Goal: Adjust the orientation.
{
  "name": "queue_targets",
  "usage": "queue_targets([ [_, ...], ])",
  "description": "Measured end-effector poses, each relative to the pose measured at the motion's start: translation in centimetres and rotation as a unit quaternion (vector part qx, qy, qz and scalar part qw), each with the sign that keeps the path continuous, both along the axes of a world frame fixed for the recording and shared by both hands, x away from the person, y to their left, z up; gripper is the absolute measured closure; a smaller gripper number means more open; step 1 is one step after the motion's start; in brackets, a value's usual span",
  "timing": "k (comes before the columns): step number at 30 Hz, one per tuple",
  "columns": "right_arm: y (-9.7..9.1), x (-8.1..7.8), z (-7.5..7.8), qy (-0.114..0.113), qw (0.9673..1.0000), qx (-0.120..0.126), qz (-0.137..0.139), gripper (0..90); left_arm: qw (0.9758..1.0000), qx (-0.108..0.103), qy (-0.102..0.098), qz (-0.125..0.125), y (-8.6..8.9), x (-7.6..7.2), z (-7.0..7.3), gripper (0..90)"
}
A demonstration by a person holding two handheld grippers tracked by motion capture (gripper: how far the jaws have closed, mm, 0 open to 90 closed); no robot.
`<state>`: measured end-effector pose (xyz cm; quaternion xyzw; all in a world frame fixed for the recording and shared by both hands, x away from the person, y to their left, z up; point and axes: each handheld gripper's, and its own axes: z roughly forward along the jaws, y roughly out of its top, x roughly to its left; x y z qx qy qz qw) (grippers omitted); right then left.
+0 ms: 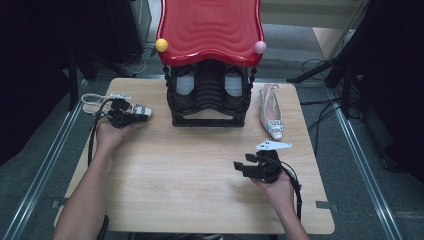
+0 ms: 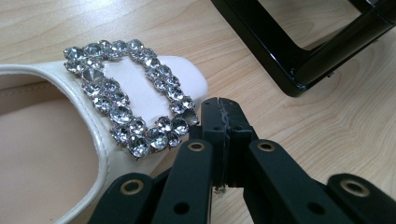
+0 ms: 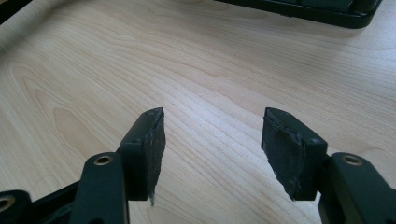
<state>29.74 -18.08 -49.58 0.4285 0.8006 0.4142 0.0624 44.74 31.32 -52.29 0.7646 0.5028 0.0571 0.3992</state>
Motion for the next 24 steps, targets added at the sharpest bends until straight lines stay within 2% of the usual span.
queue_targets([
  [5,0.4,0.2,0.0,-0.001,1.0,0.0,0.008,40.6,1.0,-0.006,-0.004,0.002,1.3,-1.2,1.0,90.0],
  [10,1.1,0.7,0.0,-0.001,0.9998,0.001,0.019,40.8,0.9997,-0.008,-0.005,0.022,3.3,-2.8,1.4,90.0],
  [13,1.6,0.9,0.0,-0.003,0.9995,-0.001,0.031,40.8,0.9994,-0.011,-0.001,0.034,4.5,-3.5,1.2,90.0],
  [17,2.0,1.2,-0.1,-0.001,0.9993,0.0,0.037,41.0,0.9988,-0.004,0.005,0.048,5.5,-4.0,0.8,90.0],
  [24,2.0,1.2,-0.1,0.001,0.9994,-0.001,0.035,41.0,0.9975,0.005,0.017,0.069,6.6,-3.7,-0.3,90.0],
])
